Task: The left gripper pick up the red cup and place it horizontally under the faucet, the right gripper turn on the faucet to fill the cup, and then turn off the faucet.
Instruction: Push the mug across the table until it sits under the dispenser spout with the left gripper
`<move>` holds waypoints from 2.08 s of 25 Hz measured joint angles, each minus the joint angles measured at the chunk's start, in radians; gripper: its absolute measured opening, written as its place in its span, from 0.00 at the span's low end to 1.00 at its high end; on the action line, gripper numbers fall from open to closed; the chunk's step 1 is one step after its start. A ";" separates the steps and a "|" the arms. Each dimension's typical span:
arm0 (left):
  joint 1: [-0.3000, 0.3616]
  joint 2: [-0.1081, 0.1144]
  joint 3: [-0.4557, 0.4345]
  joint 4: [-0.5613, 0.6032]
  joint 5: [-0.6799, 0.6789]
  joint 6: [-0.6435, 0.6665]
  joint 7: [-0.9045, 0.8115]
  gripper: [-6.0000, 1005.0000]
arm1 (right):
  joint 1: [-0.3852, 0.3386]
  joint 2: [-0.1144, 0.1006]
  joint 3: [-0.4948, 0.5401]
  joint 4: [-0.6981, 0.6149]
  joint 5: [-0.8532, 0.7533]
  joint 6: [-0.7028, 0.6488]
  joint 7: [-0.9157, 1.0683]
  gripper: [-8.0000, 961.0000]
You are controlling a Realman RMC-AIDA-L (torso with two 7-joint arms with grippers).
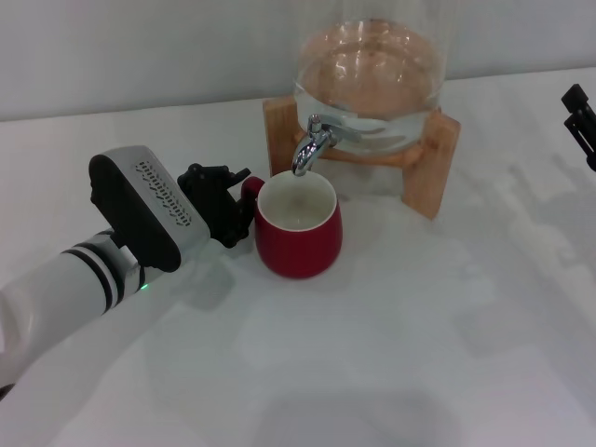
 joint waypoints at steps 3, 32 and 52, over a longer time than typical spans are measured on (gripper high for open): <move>-0.001 0.000 -0.001 0.000 0.000 -0.001 -0.002 0.27 | 0.000 0.000 0.000 -0.002 0.000 0.000 0.000 0.75; 0.001 0.000 -0.004 0.029 -0.004 -0.054 0.004 0.56 | 0.003 0.000 0.002 -0.006 0.000 0.000 0.004 0.75; 0.077 0.002 -0.107 0.106 -0.004 -0.043 0.101 0.60 | -0.002 -0.002 0.002 -0.006 0.000 -0.015 0.004 0.75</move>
